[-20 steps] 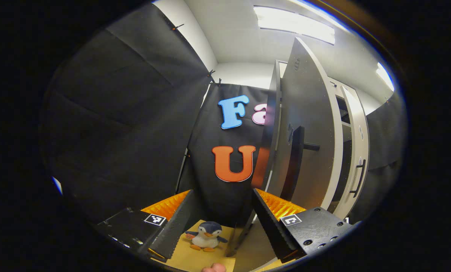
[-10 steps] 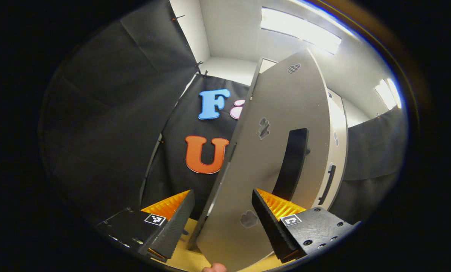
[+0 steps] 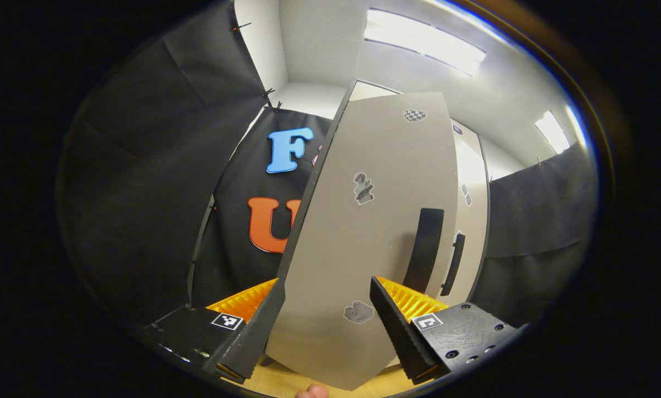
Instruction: Grab one shoe with the right hand and put it into the shoe cabinet, grab the other shoe with the left hand and put it into the shoe cabinet; then close the right door with the right hand and the left door with the left hand.
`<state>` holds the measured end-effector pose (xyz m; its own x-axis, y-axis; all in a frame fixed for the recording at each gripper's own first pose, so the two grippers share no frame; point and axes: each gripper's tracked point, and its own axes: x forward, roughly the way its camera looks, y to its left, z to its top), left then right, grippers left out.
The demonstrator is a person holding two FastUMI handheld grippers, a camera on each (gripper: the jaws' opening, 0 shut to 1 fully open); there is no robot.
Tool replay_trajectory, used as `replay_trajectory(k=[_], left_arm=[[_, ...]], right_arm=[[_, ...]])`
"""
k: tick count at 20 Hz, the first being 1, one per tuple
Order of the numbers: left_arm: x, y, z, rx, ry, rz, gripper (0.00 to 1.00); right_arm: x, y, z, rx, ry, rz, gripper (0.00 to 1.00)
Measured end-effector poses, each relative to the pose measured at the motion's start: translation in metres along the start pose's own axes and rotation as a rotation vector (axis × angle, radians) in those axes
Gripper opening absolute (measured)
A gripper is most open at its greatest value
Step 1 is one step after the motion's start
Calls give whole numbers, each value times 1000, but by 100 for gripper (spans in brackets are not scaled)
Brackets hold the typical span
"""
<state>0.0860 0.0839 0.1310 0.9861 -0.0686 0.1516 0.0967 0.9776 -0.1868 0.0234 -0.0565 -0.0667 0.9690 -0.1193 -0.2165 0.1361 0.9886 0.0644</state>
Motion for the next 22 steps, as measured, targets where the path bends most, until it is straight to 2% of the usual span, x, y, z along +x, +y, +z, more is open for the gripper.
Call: replay_trajectory(k=[1,3,4,5,6,7,8,9,12,13,14,15,17,20,21,22], left_arm=[[-1,-1,2,-4,2,-2,95],[-7,-7,9,3,4,-8,95],[-12,-12,7,12,7,-11,99],[-24,-21,-1,25,14,-14,95],[-36,-31,-10,37,20,-13,99],[-48,-39,-18,47,24,-13,99],[-59,-48,-25,57,27,-19,95],[-68,-60,-38,63,51,-37,99],[-91,-82,-78,63,141,-67,99],[-98,-86,-85,62,151,-68,95],[-104,-89,-92,69,154,-60,99],[-109,-89,-96,90,157,-41,95],[-120,-89,-107,132,164,-9,95],[-133,-102,-118,141,178,-16,95],[-136,-102,-122,154,188,-16,99],[-140,-101,-125,167,198,-14,99]], right_arm=[[0,-1,-2,-1,10,-1,96],[1,0,-4,5,21,4,95],[2,0,-5,13,27,9,96],[3,1,-7,25,33,15,96],[4,2,-10,40,36,23,96],[5,3,-12,55,39,29,96],[6,6,-18,68,43,36,97],[7,7,-21,77,51,41,96],[6,8,-29,83,70,61,96],[7,6,-29,79,70,59,96],[8,7,-30,75,72,56,96],[8,9,-30,72,70,55,96],[5,8,-29,76,66,50,96],[4,9,-30,92,50,45,96],[4,9,-29,92,45,42,96],[4,9,-29,93,38,38,96]])
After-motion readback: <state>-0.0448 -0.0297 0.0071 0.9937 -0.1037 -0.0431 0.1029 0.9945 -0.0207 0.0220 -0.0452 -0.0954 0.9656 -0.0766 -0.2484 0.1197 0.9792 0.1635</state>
